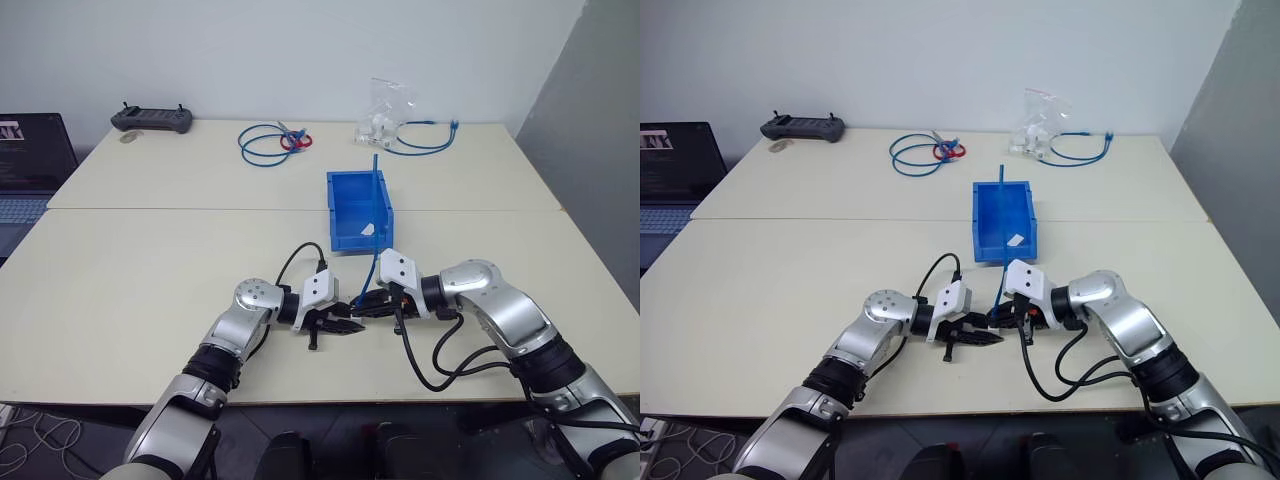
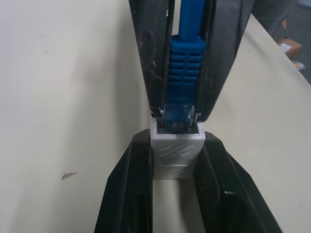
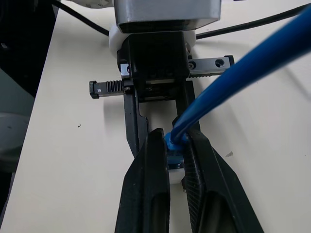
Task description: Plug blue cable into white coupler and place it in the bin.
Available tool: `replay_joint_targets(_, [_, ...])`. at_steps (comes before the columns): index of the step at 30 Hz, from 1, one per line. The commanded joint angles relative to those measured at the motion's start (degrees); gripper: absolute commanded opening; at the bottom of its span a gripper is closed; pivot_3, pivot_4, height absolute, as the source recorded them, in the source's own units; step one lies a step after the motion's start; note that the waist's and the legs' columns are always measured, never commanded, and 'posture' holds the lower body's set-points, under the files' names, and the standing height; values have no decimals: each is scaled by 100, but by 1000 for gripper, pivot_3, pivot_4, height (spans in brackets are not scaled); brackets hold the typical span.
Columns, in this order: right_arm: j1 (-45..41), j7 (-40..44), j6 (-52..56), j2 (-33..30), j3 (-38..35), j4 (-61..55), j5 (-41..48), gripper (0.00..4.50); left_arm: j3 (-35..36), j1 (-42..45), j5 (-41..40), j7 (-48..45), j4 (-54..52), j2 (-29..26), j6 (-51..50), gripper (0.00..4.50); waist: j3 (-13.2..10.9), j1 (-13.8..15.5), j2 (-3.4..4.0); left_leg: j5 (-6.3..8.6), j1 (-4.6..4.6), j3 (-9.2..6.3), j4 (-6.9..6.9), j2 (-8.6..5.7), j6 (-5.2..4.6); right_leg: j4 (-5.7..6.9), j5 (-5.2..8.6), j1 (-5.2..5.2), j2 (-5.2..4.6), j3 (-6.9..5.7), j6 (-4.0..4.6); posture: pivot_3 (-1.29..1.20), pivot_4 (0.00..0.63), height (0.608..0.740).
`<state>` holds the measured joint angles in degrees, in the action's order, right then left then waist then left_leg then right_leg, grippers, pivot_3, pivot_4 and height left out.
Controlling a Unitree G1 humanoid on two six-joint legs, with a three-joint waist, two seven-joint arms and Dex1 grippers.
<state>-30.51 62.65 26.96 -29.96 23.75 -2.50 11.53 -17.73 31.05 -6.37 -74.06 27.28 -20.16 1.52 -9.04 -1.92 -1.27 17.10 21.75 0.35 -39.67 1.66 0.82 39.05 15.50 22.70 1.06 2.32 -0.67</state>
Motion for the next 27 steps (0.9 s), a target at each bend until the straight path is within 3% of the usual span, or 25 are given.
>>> replay_joint_targets(1, [486, 70, -474, -79, 624, 738, -616, 144, -4, 2, -25, -6, -159, 33, 36, 778, 1, -5, -1, 0, -12, 0, 5, 0, 0, -2, 2, -10, 0, 0, 3, 0, 150, 740])
replay_joint_targets(10, [725, -132, -910, -2, 687, 1145, -979, 144, 14, -42, -10, 2, -161, 34, 22, 778, 45, -5, -15, -1, -100, 17, 71, -1, 0, -15, 17, -66, -2, 14, 22, 0, 150, 740])
replay_joint_targets(11, [716, -155, -892, 25, 635, 1147, -953, 144, 23, -38, -19, 1, -154, 37, 10, 1483, 46, -5, -15, -2, -101, 15, 72, 0, -1, -12, 18, -66, -2, 13, 24, 0, 150, 740])
replay_joint_targets(17, [674, -428, -130, 125, -134, 330, -303, 144, 336, -436, -286, 142, -813, -235, -368, 2703, 49, -11, -11, -6, -103, 13, 76, 3, -6, -9, 19, -64, 0, 13, 27, 0, 150, 740])
replay_joint_targets(20, [470, -761, 864, 267, -816, -285, 369, 144, 630, -916, -479, 442, -1554, -470, -761, 3339, 40, -3, -8, -6, -95, 13, 79, 5, -6, -7, 22, -52, -2, 13, 31, 0, 150, 740])
replay_joint_targets(24, [-400, -1195, 2462, 452, -1820, -761, 1388, 144, 1464, -1509, -999, 1509, -3077, -503, -1741, 4048, -49, -8, 17, -7, -72, 13, 81, 5, -3, -6, 22, -38, -16, 9, 32, 0, 150, 740])
replay_joint_targets(25, [-703, -1367, 2686, 504, -1983, -617, 1439, 144, 1712, -1574, -1125, 1896, -3520, -440, -1988, 4342, -65, -8, 21, -7, -58, 15, 81, 3, -3, -6, 20, -23, -24, 10, 30, 0, 150, 740])
replay_joint_targets(27, [-1313, -1726, 2901, 654, -2224, -52, 1418, 144, 2054, -1613, -1342, 2607, -4268, -259, -2478, 4466, -71, 12, 19, -17, 13, 5, 73, -1, 13, -1, 14, 47, -26, 0, 23, 0, 150, 740])
